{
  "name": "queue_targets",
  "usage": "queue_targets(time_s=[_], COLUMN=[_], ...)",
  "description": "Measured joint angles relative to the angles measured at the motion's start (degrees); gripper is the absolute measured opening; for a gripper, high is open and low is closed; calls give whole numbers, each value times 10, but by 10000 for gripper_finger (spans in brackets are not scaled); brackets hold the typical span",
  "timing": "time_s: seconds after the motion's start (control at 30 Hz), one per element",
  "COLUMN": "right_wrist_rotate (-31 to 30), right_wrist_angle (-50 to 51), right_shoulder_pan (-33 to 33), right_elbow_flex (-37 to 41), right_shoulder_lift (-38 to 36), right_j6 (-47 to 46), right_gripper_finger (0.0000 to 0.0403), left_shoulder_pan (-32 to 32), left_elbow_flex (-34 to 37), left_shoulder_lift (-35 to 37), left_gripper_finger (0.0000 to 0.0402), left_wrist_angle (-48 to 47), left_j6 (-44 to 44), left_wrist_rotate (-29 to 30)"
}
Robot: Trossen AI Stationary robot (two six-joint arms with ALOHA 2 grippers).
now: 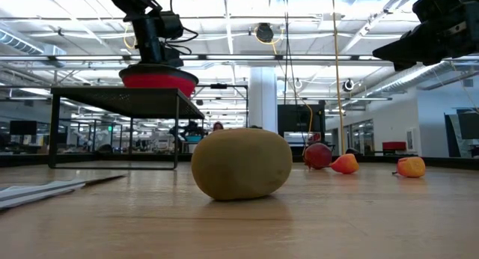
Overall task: Pick & Place Fruit
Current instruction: Put the peach into the red strainer bowl on the shelf, then put the kiwi into the red strainer bowl on the shelf
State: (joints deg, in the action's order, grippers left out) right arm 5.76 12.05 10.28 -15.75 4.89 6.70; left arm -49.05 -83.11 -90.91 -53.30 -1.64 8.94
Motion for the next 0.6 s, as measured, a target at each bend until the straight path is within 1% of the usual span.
queue_targets(time_s=[0.1, 0.27, 0.4, 0.5, 0.6], right_wrist_rotate=[0, 0, 0, 0, 0], right_wrist_angle=[0, 0, 0, 0, 0], right_shoulder_pan=[0, 0, 0, 0, 0], right_elbow_flex=[0, 0, 0, 0, 0], right_shoulder_lift=[0, 0, 0, 0, 0], right_j6=[0, 0, 0, 0, 0], right_gripper_finger=[0, 0, 0, 0, 0], left_shoulder_pan=[0, 0, 0, 0, 0], left_elbow_flex=[0, 0, 0, 0, 0], left_shoulder_lift=[0, 0, 0, 3, 17], left_gripper_finger=[137, 177, 200, 208, 206], left_wrist_angle=[0, 0, 0, 0, 0], left_j6=[-5, -6, -3, 2, 1], left_wrist_rotate=[-1, -1, -1, -1, 0])
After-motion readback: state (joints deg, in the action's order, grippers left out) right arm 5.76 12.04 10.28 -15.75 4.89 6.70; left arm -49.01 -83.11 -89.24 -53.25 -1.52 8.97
